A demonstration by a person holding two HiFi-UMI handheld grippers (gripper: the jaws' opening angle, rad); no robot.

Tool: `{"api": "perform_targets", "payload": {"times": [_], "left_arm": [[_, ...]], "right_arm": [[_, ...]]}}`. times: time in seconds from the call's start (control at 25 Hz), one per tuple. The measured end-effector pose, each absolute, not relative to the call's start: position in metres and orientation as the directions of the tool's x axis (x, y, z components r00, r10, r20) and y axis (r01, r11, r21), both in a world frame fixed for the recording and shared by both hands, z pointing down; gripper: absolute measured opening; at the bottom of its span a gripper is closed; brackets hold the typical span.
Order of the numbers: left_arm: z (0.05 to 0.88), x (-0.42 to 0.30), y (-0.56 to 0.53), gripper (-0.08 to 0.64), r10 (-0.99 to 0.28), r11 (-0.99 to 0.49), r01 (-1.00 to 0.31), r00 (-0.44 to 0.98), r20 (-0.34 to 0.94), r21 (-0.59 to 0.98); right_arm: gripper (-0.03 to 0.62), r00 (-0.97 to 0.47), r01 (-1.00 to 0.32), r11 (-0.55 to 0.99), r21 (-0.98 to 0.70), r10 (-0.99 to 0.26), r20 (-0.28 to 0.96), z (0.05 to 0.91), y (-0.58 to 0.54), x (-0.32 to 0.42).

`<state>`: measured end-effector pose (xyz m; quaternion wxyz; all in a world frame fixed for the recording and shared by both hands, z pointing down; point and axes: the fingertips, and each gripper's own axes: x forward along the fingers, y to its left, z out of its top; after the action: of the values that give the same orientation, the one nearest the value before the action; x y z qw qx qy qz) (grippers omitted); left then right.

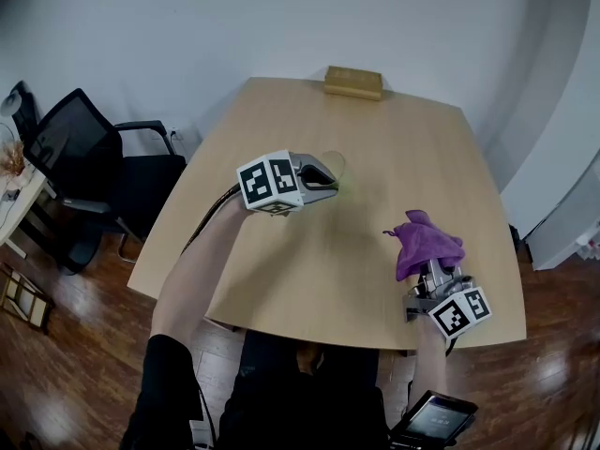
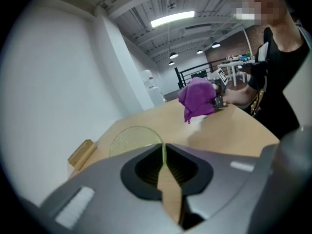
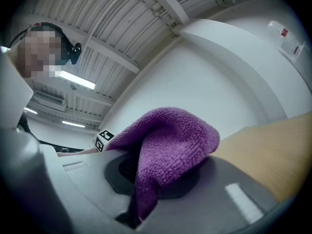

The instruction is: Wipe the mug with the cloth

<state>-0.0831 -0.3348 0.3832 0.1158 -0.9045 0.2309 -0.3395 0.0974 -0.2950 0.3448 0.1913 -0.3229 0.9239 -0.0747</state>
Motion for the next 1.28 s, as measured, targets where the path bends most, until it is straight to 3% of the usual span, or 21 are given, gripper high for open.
{"api": "perform_targets", "payload": {"times": [0.12, 0.32, 0.56, 0.84, 1.0, 1.12, 1.2, 1.28], "left_arm": [[0.379, -0.069, -0.324, 0.043, -0.534, -0.828, -0.27, 0.649, 0.542, -0.492], [0.347, -0.026, -0.265, 0.043, -0.512, -0.745, -0.207, 0.787, 0.344, -0.635], [0.315, -0.024, -0.214, 0.043, -0.362, -0.845, -0.316, 0.932, 0.027, -0.431], [0.354, -0.004, -0.192, 0.049, -0.374, -0.776, -0.23, 0.917, 0.135, -0.588], [0.366, 0.005, -0.188, 0.044, -0.351, -0.785, -0.208, 0.926, 0.142, -0.584], [0.352, 0.007, -0.194, 0.043, -0.353, -0.843, -0.309, 0.935, 0.018, -0.441], [0.334, -0.01, -0.201, 0.043, -0.36, -0.91, -0.379, 0.923, -0.133, -0.168], [0.313, -0.028, -0.201, 0.043, -0.343, -0.936, -0.351, 0.895, -0.285, 0.024]], "right_arm": [[0.035, -0.727, -0.563, 0.792, -0.237, -0.611, -0.313, 0.338, -0.291, 0.088], [0.035, -0.738, -0.564, 0.81, -0.158, -0.581, -0.343, 0.304, -0.287, 0.063], [0.035, -0.695, -0.612, 0.783, -0.111, -0.599, -0.399, 0.281, -0.276, 0.066], [0.031, -0.78, -0.626, 0.683, 0.376, -0.551, -0.297, 0.277, -0.229, -0.002], [0.032, -0.854, -0.466, 0.6, 0.65, -0.496, -0.154, 0.293, -0.178, -0.044], [0.034, -0.886, -0.434, 0.545, 0.717, -0.405, -0.228, 0.282, -0.144, -0.042], [0.034, -0.828, -0.545, 0.541, 0.64, -0.468, -0.31, 0.27, -0.157, -0.011], [0.034, -0.733, -0.675, 0.53, 0.514, -0.564, -0.381, 0.257, -0.183, 0.021]]}}
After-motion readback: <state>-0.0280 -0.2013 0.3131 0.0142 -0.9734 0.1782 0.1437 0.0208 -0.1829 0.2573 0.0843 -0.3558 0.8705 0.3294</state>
